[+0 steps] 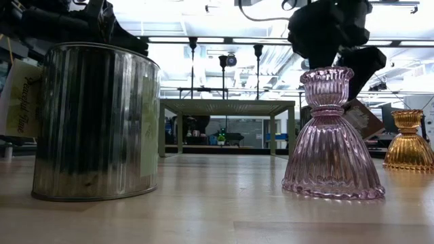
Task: Pick & Place candle stick holders
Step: Put the right scented candle on the shelf
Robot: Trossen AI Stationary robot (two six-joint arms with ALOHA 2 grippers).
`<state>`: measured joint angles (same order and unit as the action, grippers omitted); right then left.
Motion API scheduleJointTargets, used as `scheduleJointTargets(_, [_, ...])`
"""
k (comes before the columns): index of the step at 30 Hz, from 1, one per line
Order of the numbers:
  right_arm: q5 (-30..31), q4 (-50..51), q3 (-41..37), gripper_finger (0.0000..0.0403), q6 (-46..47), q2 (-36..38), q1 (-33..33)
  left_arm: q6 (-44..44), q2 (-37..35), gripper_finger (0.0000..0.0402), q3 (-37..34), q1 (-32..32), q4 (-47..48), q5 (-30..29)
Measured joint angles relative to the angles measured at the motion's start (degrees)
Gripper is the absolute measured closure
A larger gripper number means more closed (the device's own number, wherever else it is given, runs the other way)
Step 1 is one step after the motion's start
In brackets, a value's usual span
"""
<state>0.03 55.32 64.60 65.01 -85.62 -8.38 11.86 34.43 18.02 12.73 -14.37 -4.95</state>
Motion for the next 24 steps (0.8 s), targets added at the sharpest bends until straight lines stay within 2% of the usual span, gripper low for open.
scheduleJointTargets(7, [1.84, -1.60, 0.00, 0.0003, 1.46, -1.72, -0.26, 0.01, -0.01, 0.0284, 0.00, 0.00, 0.00, 0.00])
scheduleJointTargets(14, [1.80, -2.01, 0.01, 0.0003, 5.22, -4.07, -0.33, -0.01, -0.01, 0.0284, 0.00, -0.02, 0.00, 0.00])
scheduleJointTargets(24, [1.34, -3.26, 0.00, 0.0003, 5.91, -7.81, -0.33, 0.01, 0.01, 0.0284, 0.00, -0.02, 0.02, 0.00])
